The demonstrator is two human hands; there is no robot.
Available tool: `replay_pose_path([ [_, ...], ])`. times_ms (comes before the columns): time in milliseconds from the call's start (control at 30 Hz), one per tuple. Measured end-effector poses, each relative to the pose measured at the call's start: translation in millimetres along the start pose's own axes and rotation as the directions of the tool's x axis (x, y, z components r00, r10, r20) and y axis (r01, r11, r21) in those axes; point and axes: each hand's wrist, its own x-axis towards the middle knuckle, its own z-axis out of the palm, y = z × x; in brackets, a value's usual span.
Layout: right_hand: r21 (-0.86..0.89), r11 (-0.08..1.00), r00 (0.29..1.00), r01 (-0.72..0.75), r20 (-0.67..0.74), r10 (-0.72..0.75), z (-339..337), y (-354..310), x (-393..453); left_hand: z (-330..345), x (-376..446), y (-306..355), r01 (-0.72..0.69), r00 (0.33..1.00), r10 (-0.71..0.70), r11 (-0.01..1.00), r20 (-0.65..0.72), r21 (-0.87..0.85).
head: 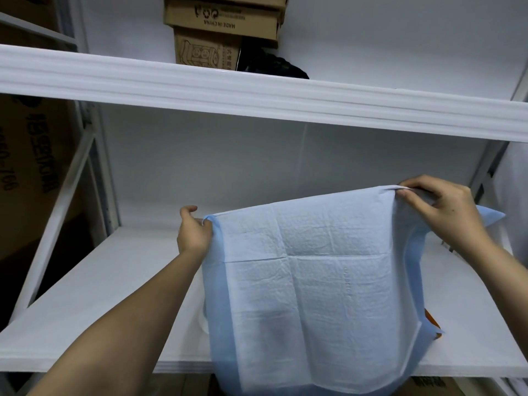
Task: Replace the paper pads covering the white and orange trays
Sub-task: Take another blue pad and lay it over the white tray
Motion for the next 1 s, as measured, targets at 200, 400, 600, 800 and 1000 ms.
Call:
replay_pose_path([
  [200, -0.017, 1.000, 1.000, 0.006, -0.018, -0.007, -0.2, -1.6, 0.0, -6.6, 3.0, 0.8, -0.284, 0.948, 0.319, 0.832, 0.007, 0.477],
  [400, -0.023, 1.000, 1.000, -0.002, -0.024, 0.002, -2.8, -0.5, -2.1, -19.9, 7.4, -2.2, -0.448, 0.847, 0.518, 0.572, 0.121, 0.688],
  [600, -0.024, 1.000, 1.000, 0.010, -0.029, -0.011, -1.8, 0.1, -2.3, -28.8, 10.7, 1.0, -0.574, 0.745, 0.604, 0.365, 0.283, 0.733],
  [800, -0.035, 0.999, 0.999, 0.021, -0.032, -0.022, -2.1, -0.3, -2.7, -35.5, 10.2, 0.1, -0.626, 0.652, 0.684, 0.244, 0.326, 0.741],
  [1000, -0.021, 1.000, 0.999, -0.013, -0.039, 0.012, -1.9, 1.0, -2.0, -35.9, 12.4, 0.5, -0.498, 0.816, 0.550, 0.510, 0.180, 0.701],
])
